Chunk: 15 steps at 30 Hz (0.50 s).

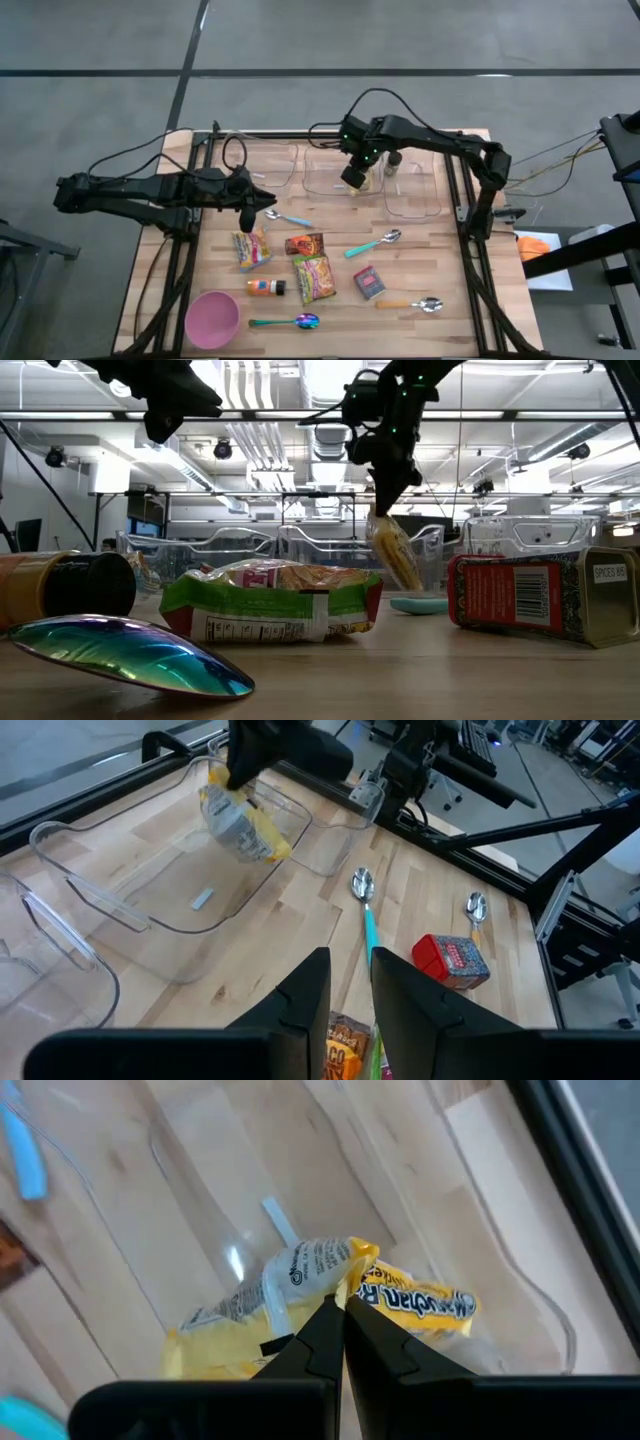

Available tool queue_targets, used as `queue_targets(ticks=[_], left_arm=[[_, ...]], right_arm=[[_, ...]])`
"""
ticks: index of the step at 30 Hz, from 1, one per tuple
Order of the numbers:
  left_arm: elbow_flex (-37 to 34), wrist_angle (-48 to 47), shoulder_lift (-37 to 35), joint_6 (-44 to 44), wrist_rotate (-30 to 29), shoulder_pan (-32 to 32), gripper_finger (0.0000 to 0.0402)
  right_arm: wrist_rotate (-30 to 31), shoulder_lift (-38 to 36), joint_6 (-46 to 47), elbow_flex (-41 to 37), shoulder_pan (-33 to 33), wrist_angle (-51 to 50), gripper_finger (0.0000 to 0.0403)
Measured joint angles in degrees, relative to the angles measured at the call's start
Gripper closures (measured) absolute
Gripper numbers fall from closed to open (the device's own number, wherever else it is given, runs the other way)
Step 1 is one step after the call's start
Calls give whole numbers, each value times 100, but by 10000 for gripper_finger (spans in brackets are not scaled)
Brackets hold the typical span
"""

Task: Pick & Place Food Item
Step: Put the yellow noodle pack into the middle transparent bin

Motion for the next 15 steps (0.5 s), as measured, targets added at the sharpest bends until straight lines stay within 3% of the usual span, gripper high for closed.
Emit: queue_targets(ticks=[15], left_arm=[[0, -22, 0, -109, -17, 0, 316]], right_arm=[[-129, 727, -294, -5, -37, 76, 395]])
